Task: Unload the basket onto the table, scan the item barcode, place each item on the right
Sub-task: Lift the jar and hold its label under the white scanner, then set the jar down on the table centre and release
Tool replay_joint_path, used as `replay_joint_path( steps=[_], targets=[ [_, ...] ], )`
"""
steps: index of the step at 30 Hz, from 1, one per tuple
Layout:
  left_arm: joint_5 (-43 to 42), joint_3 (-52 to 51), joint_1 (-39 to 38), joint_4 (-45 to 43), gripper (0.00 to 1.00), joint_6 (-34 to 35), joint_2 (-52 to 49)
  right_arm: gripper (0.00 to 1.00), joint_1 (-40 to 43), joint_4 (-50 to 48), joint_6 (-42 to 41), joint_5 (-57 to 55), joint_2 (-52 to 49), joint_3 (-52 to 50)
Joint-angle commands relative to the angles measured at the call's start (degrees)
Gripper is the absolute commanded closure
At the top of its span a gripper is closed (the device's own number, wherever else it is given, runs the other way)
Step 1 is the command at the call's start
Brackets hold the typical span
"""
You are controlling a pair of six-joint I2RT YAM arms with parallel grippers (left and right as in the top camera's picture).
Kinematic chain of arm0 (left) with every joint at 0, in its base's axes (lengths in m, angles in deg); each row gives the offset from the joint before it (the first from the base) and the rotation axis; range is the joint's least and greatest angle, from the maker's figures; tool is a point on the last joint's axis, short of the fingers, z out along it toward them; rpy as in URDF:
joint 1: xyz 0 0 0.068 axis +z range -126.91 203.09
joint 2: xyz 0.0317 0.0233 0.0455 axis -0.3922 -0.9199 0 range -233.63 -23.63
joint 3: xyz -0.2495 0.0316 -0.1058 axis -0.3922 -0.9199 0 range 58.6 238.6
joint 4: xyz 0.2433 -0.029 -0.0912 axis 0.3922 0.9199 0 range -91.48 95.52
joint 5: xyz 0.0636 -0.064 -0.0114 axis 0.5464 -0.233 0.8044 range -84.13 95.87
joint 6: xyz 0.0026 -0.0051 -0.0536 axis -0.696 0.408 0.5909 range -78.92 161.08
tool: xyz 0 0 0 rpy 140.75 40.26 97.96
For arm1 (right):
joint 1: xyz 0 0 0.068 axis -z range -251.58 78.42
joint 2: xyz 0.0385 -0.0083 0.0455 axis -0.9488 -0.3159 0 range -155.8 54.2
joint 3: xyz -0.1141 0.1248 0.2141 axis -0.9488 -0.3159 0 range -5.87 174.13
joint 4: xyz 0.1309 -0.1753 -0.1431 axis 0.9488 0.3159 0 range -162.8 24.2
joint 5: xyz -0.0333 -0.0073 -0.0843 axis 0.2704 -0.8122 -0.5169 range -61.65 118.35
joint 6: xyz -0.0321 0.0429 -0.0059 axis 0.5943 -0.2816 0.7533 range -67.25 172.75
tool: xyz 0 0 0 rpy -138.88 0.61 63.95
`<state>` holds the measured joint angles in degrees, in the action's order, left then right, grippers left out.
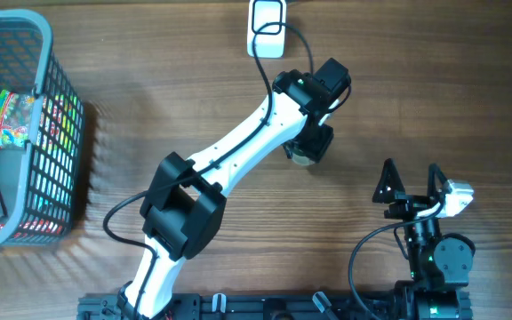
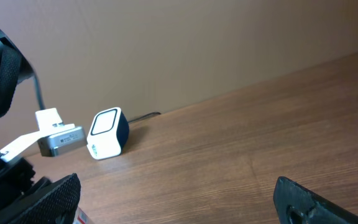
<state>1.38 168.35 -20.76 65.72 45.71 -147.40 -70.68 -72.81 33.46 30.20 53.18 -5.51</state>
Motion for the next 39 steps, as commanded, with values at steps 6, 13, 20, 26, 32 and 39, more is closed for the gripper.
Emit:
replay_joint_path(
  steps=[6, 13, 20, 26, 32, 39],
  targets=[
    [-4.70, -0.09, 5.01, 1.70, 0.37, -22.93, -2.27, 0.00, -0.31, -0.28, -0.39, -0.57, 0.00, -0.07],
    [-1.81, -1.77, 7.82, 1.44, 0.34, -33.07, -4.94, 0.00, -0.31, -0.28, -0.39, -0.57, 0.00, -0.07],
    [-1.81, -1.88, 8.87, 0.87, 0.20, -44.37, -5.84, 0.00, -0.31, -0.26, -0.37, -0.57, 0.00, -0.07],
    [1.57, -1.86, 8.50, 0.35, 0.00, -46.12, -5.86, 0.00, -0.31, -0.28, -0.39, -0.57, 0.00, -0.07],
    [3.96, -1.75, 6.91, 4.22, 0.00, -44.41, 0.31, 0.00, -0.31, -0.28, -0.39, -0.57, 0.00, -0.07],
    [3.98, -1.75, 5.35, 9.20, 0.00, -33.24, 14.53, 0.00, -0.31, -0.28, -0.37, -0.57, 0.00, -0.07]
  ],
)
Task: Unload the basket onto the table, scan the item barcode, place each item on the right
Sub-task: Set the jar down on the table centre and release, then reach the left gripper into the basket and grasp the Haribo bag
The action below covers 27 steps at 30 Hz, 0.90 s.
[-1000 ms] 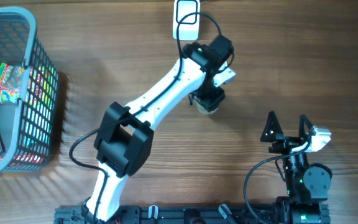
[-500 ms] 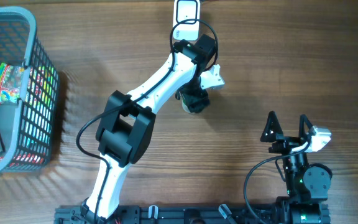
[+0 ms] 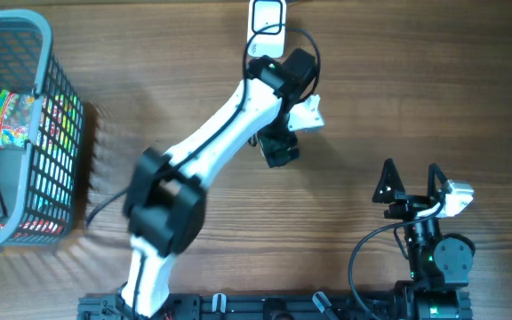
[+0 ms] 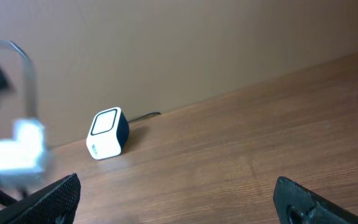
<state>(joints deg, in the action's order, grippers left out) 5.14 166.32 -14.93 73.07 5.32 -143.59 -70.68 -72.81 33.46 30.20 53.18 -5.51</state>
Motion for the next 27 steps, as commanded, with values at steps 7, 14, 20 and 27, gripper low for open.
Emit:
replay_joint_path(
  steps=[7, 14, 20, 27],
  targets=[
    [9.64, 0.28, 4.55, 0.35, 0.00, 22.34, 25.97, 0.00, -0.31, -0.28, -0.37, -0.57, 0.00, -0.07],
    [10.69, 0.28, 33.64, -3.52, 0.00, 58.58, 37.03, 0.00, -0.31, -0.28, -0.39, -0.57, 0.00, -0.07],
    [-8.81, -0.35, 60.98, -3.13, 0.00, 60.87, 37.51, 0.00, -0.31, -0.26, -0.39, -0.57, 0.00, -0.07],
    [-11.93, -5.31, 76.91, -6.43, 0.00, 60.89, 31.69, 0.00, -0.31, -0.28, -0.39, -0.57, 0.00, -0.07]
  ],
)
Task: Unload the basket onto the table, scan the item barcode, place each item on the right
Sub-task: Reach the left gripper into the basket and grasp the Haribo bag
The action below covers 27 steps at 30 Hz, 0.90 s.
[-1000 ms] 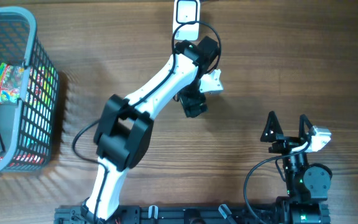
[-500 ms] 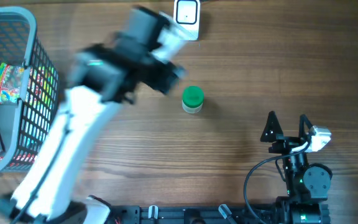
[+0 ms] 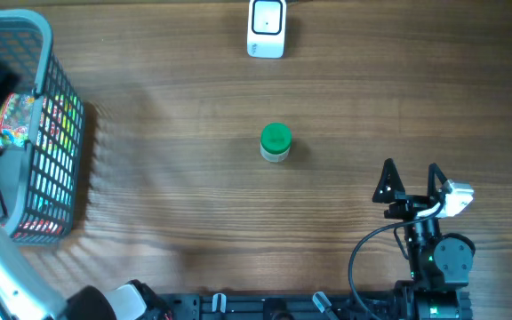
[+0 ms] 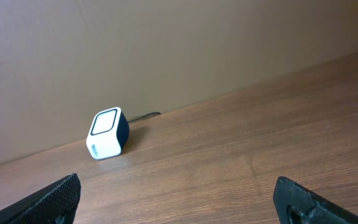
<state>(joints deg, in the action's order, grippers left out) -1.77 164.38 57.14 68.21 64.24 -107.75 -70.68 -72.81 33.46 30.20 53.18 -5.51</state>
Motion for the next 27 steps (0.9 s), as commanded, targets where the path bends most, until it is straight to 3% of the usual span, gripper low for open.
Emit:
replay_joint_path(
  steps=[1, 12, 27],
  targets=[
    [-5.01, -4.37, 5.57, -2.67, 0.00, 1.97, -5.38, 0.00, -0.31, -0.28, -0.37, -0.57, 0.00, -0.07],
    [-5.01, -15.43, 5.55, -17.64, 0.00, 6.80, -21.11, 0.00, -0.31, -0.26, -0.39, -0.55, 0.00, -0.07],
    [-4.31, -15.69, 5.55, -27.65, 0.00, 7.78, -34.86, 0.00, -0.31, -0.26, -0.39, -0.57, 0.00, -0.07]
  ],
)
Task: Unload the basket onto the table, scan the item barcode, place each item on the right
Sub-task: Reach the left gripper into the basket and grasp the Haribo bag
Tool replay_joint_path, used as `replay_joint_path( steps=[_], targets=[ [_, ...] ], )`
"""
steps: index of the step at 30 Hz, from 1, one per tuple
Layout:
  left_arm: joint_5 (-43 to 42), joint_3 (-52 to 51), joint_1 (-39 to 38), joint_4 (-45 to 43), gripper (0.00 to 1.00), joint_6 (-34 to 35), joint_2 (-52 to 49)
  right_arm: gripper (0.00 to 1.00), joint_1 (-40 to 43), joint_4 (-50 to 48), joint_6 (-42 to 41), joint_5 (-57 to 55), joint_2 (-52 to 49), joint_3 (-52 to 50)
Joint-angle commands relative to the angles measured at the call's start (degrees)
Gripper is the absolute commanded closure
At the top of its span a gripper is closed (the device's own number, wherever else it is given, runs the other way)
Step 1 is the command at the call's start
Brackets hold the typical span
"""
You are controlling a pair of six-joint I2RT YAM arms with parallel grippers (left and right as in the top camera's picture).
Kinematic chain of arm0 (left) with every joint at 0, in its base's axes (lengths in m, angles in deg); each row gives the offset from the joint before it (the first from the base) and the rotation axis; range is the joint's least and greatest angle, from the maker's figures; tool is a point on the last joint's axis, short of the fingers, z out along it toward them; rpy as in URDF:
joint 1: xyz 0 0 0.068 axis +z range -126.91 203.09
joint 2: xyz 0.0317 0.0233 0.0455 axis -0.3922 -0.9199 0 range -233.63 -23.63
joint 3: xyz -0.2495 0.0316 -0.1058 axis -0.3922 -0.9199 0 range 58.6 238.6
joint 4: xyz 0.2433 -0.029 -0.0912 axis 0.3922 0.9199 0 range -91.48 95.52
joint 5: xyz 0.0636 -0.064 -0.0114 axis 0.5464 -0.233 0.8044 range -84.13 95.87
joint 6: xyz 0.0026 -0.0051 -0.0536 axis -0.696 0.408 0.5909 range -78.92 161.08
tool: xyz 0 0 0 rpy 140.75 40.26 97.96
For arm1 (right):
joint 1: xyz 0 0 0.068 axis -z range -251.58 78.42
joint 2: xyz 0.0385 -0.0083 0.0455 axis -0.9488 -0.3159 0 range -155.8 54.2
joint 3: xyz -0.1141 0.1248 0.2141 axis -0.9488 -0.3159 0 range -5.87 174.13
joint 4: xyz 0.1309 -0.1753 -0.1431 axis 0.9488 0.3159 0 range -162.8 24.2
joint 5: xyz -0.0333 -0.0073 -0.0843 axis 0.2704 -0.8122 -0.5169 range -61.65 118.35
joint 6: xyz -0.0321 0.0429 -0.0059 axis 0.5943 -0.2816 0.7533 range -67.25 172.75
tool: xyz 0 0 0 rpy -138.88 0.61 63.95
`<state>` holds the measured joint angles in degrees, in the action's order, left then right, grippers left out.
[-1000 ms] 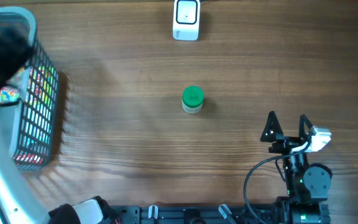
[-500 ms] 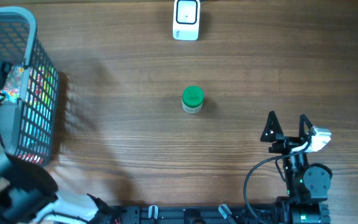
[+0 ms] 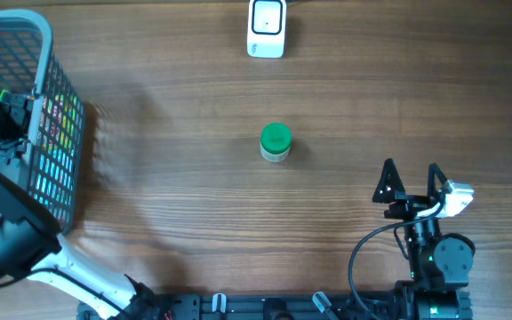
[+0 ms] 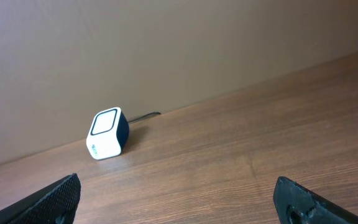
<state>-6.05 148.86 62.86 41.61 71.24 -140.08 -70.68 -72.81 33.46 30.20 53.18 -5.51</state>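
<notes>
A small jar with a green lid (image 3: 276,142) stands alone at mid table. The white barcode scanner (image 3: 267,27) sits at the far edge; in the right wrist view the scanner (image 4: 107,134) faces up and toward me, its cable running behind it. My left arm reaches from the left edge into the grey basket (image 3: 50,40), and the left gripper (image 3: 7,111) is down among the packets, its jaws hidden. Near the front right my right gripper (image 3: 410,178) stands open and holds nothing; its black fingertips (image 4: 58,199) frame bare wood.
The basket at the far left holds several colourful snack packets (image 3: 56,116), seen through its mesh wall. The left arm's black elbow link (image 3: 3,231) lies along the left edge, next to the basket.
The left arm was a blur over the basket's left side; now it is steady with its wrist down inside the basket. The jar, the scanner and the right gripper have not moved.
My left gripper was at the green-lidded jar right of centre. Then it was with the jar straight in front of the scanner. Then the jar stood alone there and the arm was at the basket, where its gripper now sits. The right arm stayed still throughout.
</notes>
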Motion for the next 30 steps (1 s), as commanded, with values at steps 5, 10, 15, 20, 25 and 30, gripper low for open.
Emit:
replay_joint_path(
  steps=[5, 10, 15, 20, 25, 30],
  targets=[
    [1.53, -0.17, -0.17, -3.17, 0.00, 0.76, -5.42, 0.00, -0.31, -0.28, -0.37, -0.57, 0.00, -0.07],
    [1.73, -0.17, -0.26, -3.41, 0.25, 0.59, -7.91, 0.00, -0.31, -0.28, -0.37, -0.57, 0.00, -0.07],
    [1.95, -0.17, -0.68, -0.96, 0.84, 0.11, -8.41, 0.00, -0.31, -0.28, -0.39, -0.57, 0.00, -0.07],
    [1.95, -0.15, -0.72, 5.05, 0.96, 0.13, -8.31, 0.00, -0.31, -0.28, -0.39, -0.57, 0.00, -0.07],
    [1.95, 0.02, -0.37, 9.73, 0.96, 0.37, -2.32, 0.00, -0.31, -0.28, -0.39, -0.57, 0.00, -0.07],
    [1.92, 2.12, 1.01, 11.87, 0.96, 4.33, 11.63, 0.00, -0.31, -0.28, -0.39, -0.57, 0.00, -0.07]
  ],
)
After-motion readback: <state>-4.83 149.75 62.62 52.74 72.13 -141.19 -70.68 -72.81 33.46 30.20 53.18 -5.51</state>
